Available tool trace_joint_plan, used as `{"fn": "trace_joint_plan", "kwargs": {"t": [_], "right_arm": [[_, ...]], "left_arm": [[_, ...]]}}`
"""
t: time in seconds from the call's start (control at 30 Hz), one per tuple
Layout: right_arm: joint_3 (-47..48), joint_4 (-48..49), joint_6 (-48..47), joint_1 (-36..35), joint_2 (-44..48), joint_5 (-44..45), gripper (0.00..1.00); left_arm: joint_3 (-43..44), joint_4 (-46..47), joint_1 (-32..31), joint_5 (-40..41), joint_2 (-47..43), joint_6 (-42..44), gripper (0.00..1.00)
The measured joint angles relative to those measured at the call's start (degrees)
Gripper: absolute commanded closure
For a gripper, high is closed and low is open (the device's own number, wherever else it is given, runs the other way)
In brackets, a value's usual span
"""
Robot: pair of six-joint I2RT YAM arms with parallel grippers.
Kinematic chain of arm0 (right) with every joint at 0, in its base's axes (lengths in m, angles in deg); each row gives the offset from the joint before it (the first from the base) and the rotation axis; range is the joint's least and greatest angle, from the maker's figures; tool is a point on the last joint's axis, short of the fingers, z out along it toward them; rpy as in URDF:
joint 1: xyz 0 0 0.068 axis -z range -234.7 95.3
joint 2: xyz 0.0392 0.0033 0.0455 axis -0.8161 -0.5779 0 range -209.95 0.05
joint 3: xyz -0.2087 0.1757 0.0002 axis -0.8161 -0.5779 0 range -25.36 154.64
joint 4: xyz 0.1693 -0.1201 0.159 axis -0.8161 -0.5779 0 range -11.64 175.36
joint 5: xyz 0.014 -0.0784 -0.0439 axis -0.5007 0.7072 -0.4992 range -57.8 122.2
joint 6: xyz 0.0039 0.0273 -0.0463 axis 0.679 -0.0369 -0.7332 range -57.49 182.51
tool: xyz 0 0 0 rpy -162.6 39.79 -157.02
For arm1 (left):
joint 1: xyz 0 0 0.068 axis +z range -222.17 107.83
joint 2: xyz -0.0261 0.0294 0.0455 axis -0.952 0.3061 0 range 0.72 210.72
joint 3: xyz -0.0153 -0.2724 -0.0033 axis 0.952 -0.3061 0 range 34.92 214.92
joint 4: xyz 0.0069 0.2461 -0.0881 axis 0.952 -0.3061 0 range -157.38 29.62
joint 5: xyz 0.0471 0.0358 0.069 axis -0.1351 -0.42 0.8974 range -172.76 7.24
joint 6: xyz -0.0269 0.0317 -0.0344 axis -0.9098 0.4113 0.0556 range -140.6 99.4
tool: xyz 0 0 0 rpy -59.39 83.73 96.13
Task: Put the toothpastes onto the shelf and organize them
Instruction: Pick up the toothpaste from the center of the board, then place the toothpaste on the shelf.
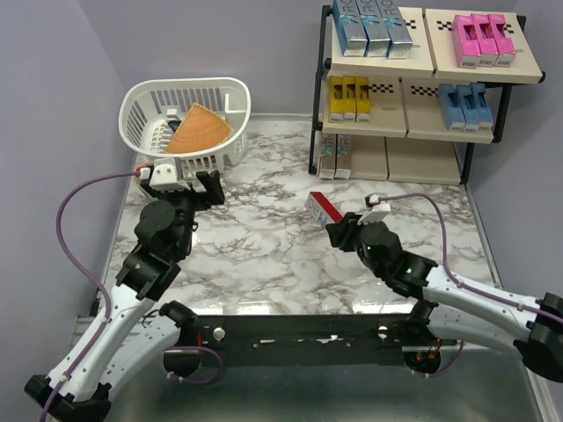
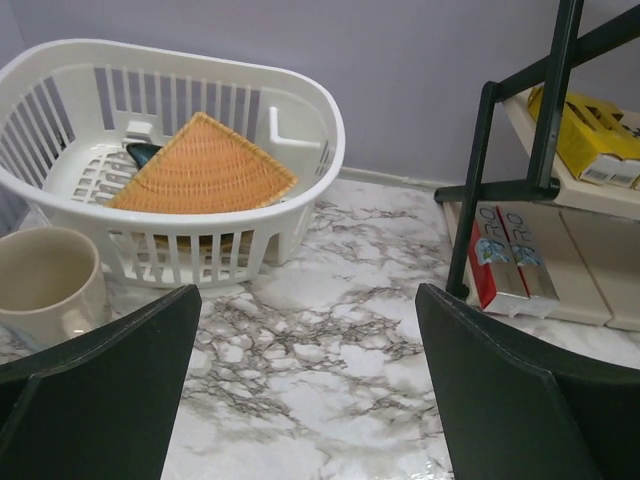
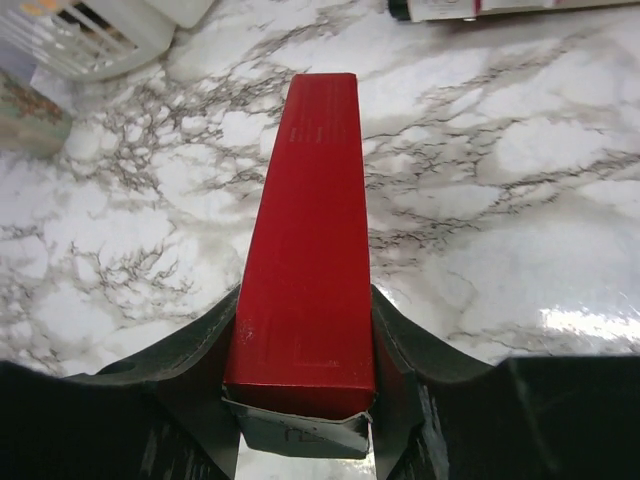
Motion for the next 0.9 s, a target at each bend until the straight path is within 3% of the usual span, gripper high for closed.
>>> {"fn": "trace_joint_plan", "kwargs": {"t": [0.27,0.4,0.57,0.9], "right_arm": [[0.17,-17.33,7.52,16.57,13.97,-3.85,0.74],[0.15,-20.31,9.60,26.32,16.48,-6.69,0.74],[-2.82,-14.78,13.05,37.68,18.73,-11.85,0.74],[-5.38,4.20,20.65,43.85,11.08,-17.20,0.74]], "left_arm": [[-5.05,1.88,0.00,-0.04,-5.05,3.85,0.01],[-5.05,2.21,0.00,-0.24,-5.35,4.07,0.01],[-5.07,2.56,0.00,-0.90,-6.08,4.09,0.01],[-5.22,3.08,0.00,-1.64,-6.58,4.24,0.01]]}}
